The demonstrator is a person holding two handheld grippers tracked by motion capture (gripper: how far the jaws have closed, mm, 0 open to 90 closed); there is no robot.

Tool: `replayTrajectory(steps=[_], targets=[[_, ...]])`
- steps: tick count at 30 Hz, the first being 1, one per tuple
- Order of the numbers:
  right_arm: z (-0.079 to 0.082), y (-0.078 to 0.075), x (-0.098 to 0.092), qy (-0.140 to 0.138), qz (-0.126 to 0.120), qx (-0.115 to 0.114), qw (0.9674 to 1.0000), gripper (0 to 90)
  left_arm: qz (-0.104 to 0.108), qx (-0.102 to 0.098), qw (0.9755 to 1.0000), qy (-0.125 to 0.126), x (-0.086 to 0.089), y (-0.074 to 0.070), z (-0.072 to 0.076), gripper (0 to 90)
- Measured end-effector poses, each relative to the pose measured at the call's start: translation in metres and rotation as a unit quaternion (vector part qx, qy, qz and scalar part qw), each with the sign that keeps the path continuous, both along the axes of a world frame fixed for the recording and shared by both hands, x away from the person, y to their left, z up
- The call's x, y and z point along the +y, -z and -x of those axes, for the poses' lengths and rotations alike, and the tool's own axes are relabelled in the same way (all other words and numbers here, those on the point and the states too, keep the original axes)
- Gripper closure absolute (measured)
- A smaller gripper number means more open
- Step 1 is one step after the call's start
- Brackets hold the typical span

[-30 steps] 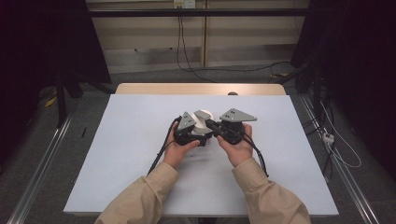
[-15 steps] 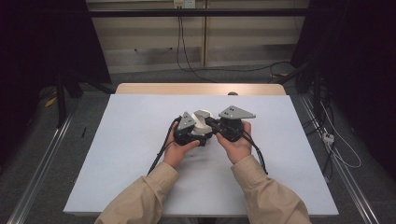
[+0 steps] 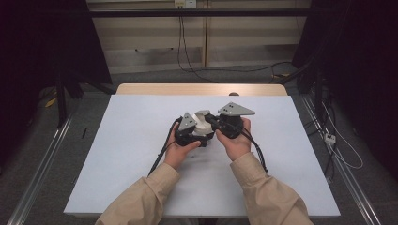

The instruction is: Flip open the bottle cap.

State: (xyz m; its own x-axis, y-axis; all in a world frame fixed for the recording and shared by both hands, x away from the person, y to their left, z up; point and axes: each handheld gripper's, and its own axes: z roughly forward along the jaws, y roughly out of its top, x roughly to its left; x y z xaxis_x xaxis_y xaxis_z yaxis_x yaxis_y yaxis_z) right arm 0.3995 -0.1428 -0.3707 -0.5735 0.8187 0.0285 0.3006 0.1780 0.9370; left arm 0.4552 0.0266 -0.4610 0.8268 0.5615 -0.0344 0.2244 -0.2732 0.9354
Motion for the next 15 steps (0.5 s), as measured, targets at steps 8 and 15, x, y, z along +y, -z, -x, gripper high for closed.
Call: replayTrajectory(steps=[8,15], targets=[[-0.0051,-0.0010,0.0016,0.002,0.001,-0.003,1.0000,90.0,0.000,0.000,1.0000,0.000,0.0001,0.0000,-0.0001,18.5],[-0.0082,-0.0032,0.0016,0.004,0.002,-0.006,1.0000,90.0,0.000,0.000,1.0000,0.000,-0.0001,0.0000,0.0000,18.5]])
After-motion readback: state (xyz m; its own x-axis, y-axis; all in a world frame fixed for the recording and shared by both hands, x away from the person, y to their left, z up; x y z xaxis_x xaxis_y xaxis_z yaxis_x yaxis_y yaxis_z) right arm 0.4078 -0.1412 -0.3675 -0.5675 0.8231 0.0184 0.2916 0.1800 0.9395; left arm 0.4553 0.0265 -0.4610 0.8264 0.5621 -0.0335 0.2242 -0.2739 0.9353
